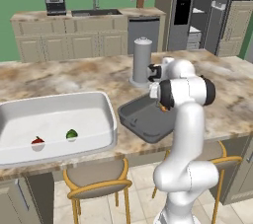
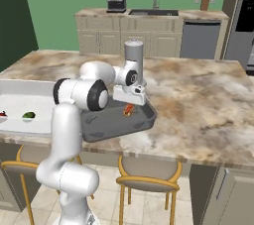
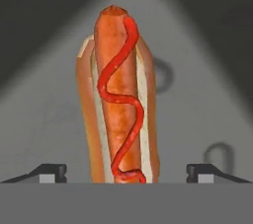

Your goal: Place the cold items (avocado and bell pepper) from the fridge in one tupperware on the dining counter. Place the warm items (kebab skewer and hot dog) in the stove area in another tupperware.

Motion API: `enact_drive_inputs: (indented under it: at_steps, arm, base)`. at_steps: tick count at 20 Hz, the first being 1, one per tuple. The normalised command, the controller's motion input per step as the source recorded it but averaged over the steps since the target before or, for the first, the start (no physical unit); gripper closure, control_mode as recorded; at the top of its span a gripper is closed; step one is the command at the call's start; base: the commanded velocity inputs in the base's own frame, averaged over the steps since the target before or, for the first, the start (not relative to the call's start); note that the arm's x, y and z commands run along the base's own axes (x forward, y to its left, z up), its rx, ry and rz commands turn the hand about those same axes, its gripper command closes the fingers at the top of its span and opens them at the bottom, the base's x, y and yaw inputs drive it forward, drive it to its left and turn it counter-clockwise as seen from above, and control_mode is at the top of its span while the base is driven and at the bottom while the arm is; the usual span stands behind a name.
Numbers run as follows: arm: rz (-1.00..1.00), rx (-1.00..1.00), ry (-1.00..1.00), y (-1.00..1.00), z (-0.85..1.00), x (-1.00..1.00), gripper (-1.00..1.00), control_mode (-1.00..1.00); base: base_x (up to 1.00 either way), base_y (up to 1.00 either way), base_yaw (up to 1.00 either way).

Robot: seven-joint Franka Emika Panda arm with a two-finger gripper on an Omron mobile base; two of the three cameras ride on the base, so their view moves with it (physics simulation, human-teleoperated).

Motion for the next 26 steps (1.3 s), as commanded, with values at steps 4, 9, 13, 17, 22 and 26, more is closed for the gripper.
enact_drive_inputs:
  at_steps: [4, 9, 13, 17, 22, 26]
  arm:
    - [-0.13, -0.10, -0.01, 0.04, 0.79, -0.84, -1.00, -1.00]
    - [-0.10, -0.08, -0.02, 0.06, 0.98, -1.00, -1.00, -1.00]
    - [-0.09, 0.00, -0.15, 0.27, 0.59, -1.00, -1.00, -1.00]
    - [0.00, 0.00, -0.23, 0.93, 0.74, -1.00, -1.00, -1.00]
    - [0.00, 0.00, -0.13, 0.96, 0.59, -1.00, -1.00, -1.00]
    - [0.00, 0.00, -0.03, 0.42, 0.36, -1.00, -1.00, -1.00]
  base:
    - [0.00, 0.00, 0.00]
    - [0.00, 0.00, 0.00]
    - [0.00, 0.00, 0.00]
    - [0.00, 0.00, 0.00]
    - [0.00, 0.00, 0.00]
    - [0.00, 0.00, 0.00]
